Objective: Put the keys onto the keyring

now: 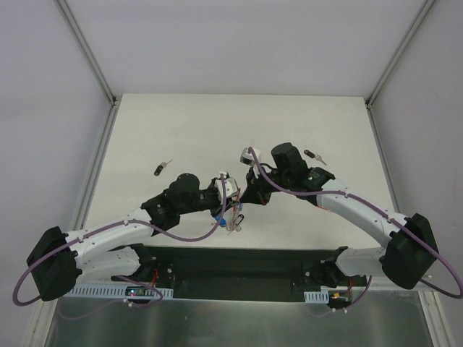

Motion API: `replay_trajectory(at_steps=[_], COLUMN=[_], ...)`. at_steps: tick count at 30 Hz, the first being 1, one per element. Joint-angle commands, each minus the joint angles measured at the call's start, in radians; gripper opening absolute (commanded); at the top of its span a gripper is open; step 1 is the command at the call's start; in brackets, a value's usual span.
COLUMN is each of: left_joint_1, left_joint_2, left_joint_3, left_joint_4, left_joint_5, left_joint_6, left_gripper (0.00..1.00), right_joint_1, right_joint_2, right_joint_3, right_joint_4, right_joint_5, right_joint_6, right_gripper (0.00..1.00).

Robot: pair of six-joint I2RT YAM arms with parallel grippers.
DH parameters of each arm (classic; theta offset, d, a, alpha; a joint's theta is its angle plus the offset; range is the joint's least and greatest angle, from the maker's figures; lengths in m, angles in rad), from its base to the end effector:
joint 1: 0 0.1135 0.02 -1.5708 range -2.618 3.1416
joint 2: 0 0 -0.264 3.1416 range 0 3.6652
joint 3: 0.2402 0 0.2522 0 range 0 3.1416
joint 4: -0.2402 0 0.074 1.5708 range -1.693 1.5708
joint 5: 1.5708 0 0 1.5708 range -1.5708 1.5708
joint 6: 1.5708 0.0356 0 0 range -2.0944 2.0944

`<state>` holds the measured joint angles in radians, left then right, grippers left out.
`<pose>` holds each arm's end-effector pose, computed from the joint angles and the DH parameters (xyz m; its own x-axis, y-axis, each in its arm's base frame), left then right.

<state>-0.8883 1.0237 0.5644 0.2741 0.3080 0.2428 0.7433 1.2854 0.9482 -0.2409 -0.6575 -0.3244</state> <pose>0.1398 -0.1891 0.2643 0.1102 0.2276 -0.9675 0.9281 0.3246 0.1821 0.1931 0.2070 0.2866 -0.0905 -0.4258 -0.9003 -0.9931 0.1062 0.0496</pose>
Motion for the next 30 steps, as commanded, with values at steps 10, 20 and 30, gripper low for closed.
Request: replay_trajectory(at_steps=[10,20,30], left_joint_1=[0.011,0.011,0.009], left_joint_2=[0.010,0.000,-0.080], left_joint_3=[0.000,0.000,-0.018], left_joint_4=[0.050,0.043,0.043], left_joint_5=[-0.021,-0.055,-0.115], left_joint_6=[-0.034,-0.031,-0.045], left_gripper=[0.23,0.01,0.00], right_joint_1=[0.008,0.011,0.004], right_joint_2=[-0.044,-0.064,-0.074], right_joint_3=[0.043,0.038,0.003], right_joint_4=[0.011,0.003,-0.021], right_joint_5=[0.009,0.027,0.159], right_joint_6=[-0.004,-0.004,0.039], right_gripper=[0.01,0.01,0.01])
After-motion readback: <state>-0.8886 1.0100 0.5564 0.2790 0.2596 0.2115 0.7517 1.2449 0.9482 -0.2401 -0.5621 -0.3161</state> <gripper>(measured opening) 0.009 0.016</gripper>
